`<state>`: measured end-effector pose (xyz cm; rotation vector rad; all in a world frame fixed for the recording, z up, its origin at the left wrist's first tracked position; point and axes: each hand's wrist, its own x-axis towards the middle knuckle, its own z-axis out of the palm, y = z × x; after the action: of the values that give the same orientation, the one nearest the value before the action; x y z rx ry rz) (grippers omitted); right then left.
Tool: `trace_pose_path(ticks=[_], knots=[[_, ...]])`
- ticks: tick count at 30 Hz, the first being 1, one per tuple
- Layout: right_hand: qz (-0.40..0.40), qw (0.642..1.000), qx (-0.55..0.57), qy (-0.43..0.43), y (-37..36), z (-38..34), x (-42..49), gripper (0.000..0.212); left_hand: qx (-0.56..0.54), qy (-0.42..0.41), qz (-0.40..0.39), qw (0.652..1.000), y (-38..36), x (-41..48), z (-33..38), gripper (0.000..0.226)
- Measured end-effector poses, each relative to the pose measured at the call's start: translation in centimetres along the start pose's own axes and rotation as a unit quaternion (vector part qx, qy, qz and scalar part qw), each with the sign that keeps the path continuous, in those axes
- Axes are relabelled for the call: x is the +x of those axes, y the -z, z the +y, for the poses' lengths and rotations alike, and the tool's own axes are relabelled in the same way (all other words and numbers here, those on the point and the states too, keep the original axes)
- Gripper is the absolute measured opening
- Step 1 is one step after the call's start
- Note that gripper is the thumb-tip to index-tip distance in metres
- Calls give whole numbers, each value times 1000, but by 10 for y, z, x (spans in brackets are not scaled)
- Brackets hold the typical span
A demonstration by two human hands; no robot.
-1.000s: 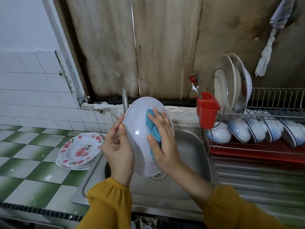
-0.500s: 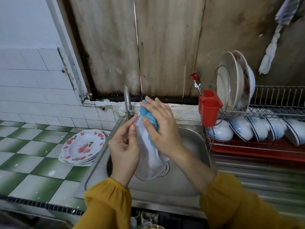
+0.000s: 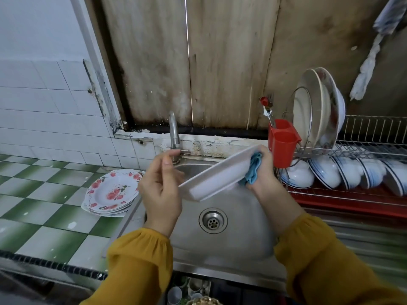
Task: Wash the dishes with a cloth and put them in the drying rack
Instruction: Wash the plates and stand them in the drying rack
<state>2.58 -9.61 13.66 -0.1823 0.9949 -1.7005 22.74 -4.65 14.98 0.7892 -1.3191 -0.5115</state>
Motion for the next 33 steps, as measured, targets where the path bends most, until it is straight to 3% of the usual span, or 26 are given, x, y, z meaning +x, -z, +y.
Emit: trace_pose_path(ticks=[2,5,8,12,15,17,19,21,22,23,25,26,29,30,31,33], knots=[[-41,997,46,46,0,-2,1,33,-2,142,68,988,-3,3,-5,35],[-130,987,48,82,6,-7,-1,27,-66,396,64,913,2,17,-4,56],[-206,975,-28,81,16,-16,-2,35,-167,510,-45,843,12,25,4,16],[-252,942,-217,43,29,-36,0,40,-225,518,-118,816,20,31,6,21],[-236,893,-382,14,27,-51,-4,35,-201,497,-92,839,16,26,-2,29],[-176,853,-486,68,17,-46,-11,35,-187,481,-86,852,12,19,-3,32],[-137,861,-473,129,2,-25,-23,38,-193,466,-86,859,7,13,-4,30],[-150,875,-436,147,-11,5,-39,38,-198,454,-71,866,1,9,-5,29],[-182,852,-465,155,-14,21,-46,37,-198,445,-58,871,-2,8,-5,28],[-238,797,-526,176,-14,39,-53,41,-197,433,-46,878,-4,8,-6,27],[-373,646,-627,223,-7,72,-62,57,-205,397,-16,895,-1,6,-9,26],[-410,592,-651,240,0,82,-62,62,-213,379,-5,901,5,6,-10,26],[-397,487,-715,306,19,83,-40,63,-244,345,16,906,28,9,-14,26],[-359,472,-738,322,23,80,-30,64,-250,338,23,907,34,10,-16,30],[-310,481,-749,334,24,77,-20,66,-251,328,17,911,37,10,-17,33],[-217,554,-725,347,17,77,-7,69,-249,310,-13,917,36,7,-15,38]])
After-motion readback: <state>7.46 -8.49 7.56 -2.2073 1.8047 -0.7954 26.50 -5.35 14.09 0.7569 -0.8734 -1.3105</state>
